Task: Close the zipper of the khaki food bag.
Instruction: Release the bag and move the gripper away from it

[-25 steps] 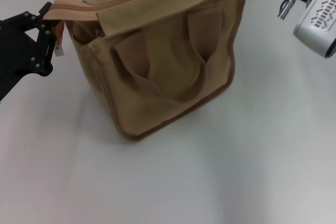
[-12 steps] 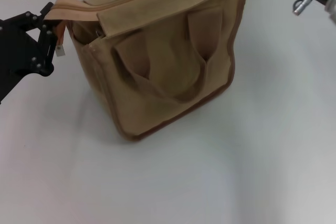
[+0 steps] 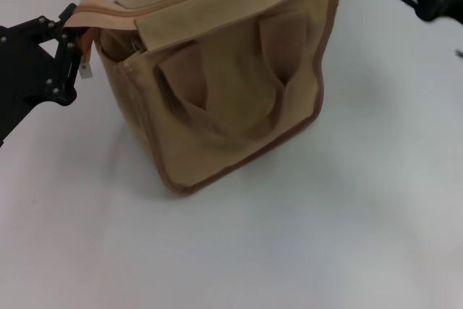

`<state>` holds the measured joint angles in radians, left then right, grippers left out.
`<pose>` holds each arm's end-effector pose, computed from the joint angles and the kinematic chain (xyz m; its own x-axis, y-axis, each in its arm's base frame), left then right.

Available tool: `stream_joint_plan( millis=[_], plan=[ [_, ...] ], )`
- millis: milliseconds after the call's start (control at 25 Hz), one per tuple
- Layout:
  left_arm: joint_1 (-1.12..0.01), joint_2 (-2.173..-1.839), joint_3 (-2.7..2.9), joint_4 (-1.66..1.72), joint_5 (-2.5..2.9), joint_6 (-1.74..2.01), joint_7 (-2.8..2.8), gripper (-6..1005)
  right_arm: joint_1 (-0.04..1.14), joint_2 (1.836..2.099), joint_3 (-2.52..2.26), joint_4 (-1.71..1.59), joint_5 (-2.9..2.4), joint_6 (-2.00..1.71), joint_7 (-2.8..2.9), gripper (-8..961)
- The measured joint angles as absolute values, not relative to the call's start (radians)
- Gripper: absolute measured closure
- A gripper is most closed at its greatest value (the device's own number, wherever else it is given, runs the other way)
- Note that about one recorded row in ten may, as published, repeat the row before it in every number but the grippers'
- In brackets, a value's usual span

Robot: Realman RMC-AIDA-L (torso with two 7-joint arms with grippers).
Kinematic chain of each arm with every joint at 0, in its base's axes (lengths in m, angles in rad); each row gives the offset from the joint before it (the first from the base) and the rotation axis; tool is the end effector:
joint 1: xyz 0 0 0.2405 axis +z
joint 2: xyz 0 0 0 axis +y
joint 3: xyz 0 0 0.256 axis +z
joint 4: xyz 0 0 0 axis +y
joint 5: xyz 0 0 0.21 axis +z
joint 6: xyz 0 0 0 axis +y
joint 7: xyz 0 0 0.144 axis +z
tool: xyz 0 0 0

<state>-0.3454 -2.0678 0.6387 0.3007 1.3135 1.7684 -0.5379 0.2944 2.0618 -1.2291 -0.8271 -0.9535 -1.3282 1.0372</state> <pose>-0.2868 0.2756 0.0314 0.5889 -0.3464 0.7302 0.4056 -0.6548 -0.6378 0.2173 0.3370 0.0445 0.5733 0.1561 -0.8043 -0.4366 -0.7725 -0.4611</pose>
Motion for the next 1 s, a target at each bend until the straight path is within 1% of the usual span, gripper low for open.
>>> stream_joint_plan(
  millis=[40, 80, 120, 160, 200, 240, 280, 320, 440, 520, 640, 840, 1000],
  plan=[
    [-0.345, -2.068, 0.639, 0.301, 1.315, 1.766, -0.538, 975, 0.302, 2.039, -1.213, -0.767, -0.969, -1.411, 1.102, 276],
    [-0.344, -2.068, 0.639, 0.301, 1.315, 1.765, -0.538, 975, 0.312, 2.010, -1.210, -0.709, -0.997, -1.477, 1.150, 271],
    [-0.343, -2.068, 0.639, 0.301, 1.316, 1.764, -0.538, 975, 0.312, 2.010, -1.210, -0.709, -0.997, -1.477, 1.150, 267],
    [-0.342, -2.068, 0.639, 0.301, 1.316, 1.763, -0.538, 975, 0.320, 1.996, -1.210, -0.679, -1.023, -1.508, 1.170, 263],
    [-0.342, -2.068, 0.639, 0.301, 1.316, 1.763, -0.538, 975, 0.320, 1.996, -1.210, -0.679, -1.023, -1.508, 1.170, 258],
    [-0.340, -2.068, 0.638, 0.300, 1.316, 1.762, -0.538, 975, 0.340, 1.971, -1.210, -0.627, -1.089, -1.566, 1.203, 254],
    [-0.340, -2.068, 0.638, 0.300, 1.316, 1.762, -0.538, 975, 0.340, 1.971, -1.210, -0.627, -1.089, -1.566, 1.203, 249],
    [-0.340, -2.068, 0.638, 0.300, 1.316, 1.761, -0.538, 975, 0.351, 1.959, -1.209, -0.605, -1.130, -1.591, 1.211, 245],
    [-0.339, -2.068, 0.638, 0.299, 1.316, 1.759, -0.538, 975, 0.386, 1.938, -1.209, -0.556, -1.296, -1.646, 1.220, 245],
    [-0.340, -2.068, 0.638, 0.299, 1.316, 1.758, -0.538, 975, 0.388, 1.938, -1.209, -0.554, -1.320, -1.647, 1.219, 245],
    [-0.339, -2.068, 0.639, 0.299, 1.318, 1.757, -0.539, 975, 0.394, 1.948, -1.207, -0.553, -1.387, -1.634, 1.216, 245],
    [-0.330, -2.065, 0.654, 0.299, 1.322, 1.752, -0.556, 975, 0.400, 1.956, -1.206, -0.550, -1.393, -1.623, 1.205, 245],
    [-0.322, -2.064, 0.650, 0.301, 1.324, 1.728, -0.615, 939, 0.410, 1.956, -1.206, -0.547, -1.398, -1.622, 1.205, 245]
  ],
)
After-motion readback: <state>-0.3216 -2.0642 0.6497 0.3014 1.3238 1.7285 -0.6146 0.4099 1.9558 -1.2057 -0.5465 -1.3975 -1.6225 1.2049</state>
